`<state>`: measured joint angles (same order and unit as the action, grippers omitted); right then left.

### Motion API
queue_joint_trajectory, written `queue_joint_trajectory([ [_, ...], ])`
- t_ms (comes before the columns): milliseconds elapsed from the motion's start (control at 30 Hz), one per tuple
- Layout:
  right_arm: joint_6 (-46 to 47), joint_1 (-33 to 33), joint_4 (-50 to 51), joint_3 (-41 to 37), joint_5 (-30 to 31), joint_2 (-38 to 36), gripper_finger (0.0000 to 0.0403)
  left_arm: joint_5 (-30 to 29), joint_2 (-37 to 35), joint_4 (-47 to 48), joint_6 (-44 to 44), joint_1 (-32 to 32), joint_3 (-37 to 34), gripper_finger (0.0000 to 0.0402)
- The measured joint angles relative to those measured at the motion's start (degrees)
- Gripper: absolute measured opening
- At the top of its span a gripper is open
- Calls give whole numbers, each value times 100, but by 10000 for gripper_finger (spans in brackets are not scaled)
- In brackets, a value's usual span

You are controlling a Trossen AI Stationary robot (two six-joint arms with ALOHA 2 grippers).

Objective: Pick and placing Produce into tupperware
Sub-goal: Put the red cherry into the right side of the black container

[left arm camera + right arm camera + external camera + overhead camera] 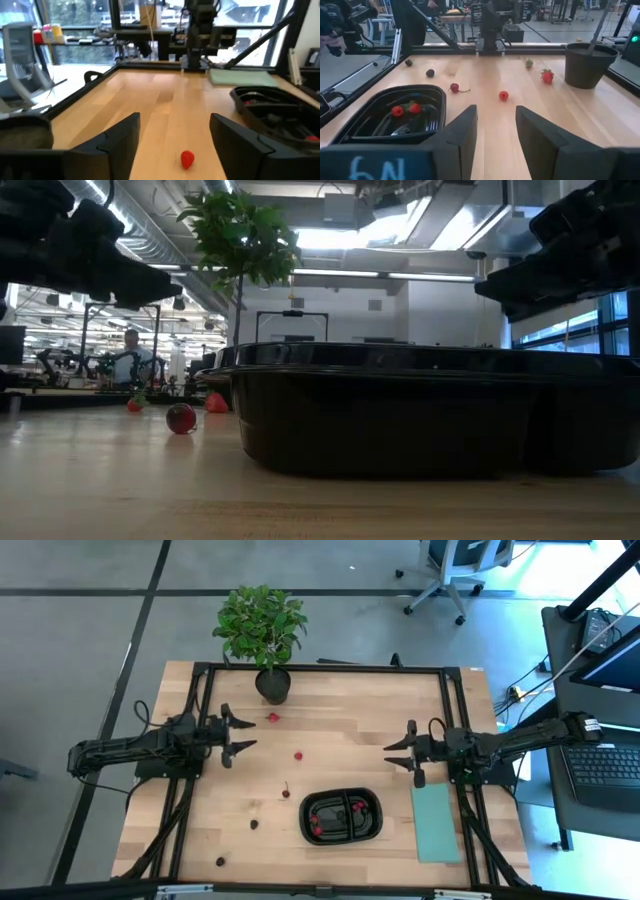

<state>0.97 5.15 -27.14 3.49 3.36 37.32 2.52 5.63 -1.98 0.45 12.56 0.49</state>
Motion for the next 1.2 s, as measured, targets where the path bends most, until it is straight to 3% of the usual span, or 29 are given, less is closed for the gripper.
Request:
queue_joint_trajectory([
  [200, -280, -2, 3, 0, 2, 1, 138, -91, -2, -319, -182, 2, 0, 274],
  [367, -289, 0, 8, 0, 2, 2, 138, 177, 0, -614, -862, 0, 1, 276],
  [533, -299, -7, 9, 0, 4, 2, 138, 520, 230, -639, -610, -2, 163, 276],
  [800, -299, -7, -38, 0, 7, 2, 138, 407, 1747, -707, -286, -336, 543, 276],
  [1200, -284, -7, -101, 0, 9, 2, 138, -63, 4656, -739, 1344, -2447, 2251, 250],
])
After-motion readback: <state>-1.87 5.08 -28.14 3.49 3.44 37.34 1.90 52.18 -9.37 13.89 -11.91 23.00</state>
